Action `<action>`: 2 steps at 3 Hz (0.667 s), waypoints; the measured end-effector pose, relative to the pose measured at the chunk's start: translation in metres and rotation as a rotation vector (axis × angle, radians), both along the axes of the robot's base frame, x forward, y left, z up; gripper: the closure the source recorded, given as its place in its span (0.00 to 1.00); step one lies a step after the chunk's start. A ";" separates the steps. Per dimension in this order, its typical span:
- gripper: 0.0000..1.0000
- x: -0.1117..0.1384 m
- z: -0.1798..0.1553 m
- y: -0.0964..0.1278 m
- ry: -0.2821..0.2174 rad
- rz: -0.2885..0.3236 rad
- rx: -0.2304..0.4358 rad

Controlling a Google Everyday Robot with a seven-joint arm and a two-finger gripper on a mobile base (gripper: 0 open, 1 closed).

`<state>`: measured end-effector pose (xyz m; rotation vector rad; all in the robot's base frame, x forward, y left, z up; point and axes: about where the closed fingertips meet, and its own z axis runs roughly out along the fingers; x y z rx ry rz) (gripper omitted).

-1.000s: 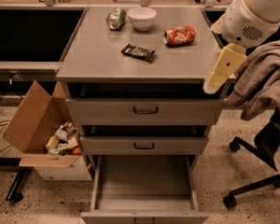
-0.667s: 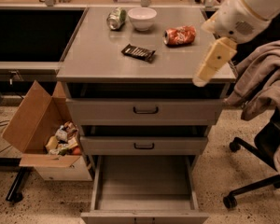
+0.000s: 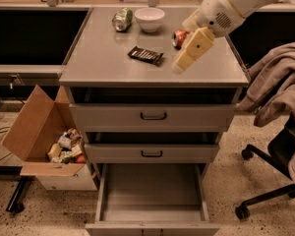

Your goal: Place rxbar chocolate into bottom drawer

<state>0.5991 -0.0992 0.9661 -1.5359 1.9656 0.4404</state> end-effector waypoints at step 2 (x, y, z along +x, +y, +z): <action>0.00 0.017 -0.015 0.029 0.047 -0.045 0.107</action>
Offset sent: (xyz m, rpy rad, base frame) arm 0.0132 0.0244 -0.0134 0.0900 0.0453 -0.0333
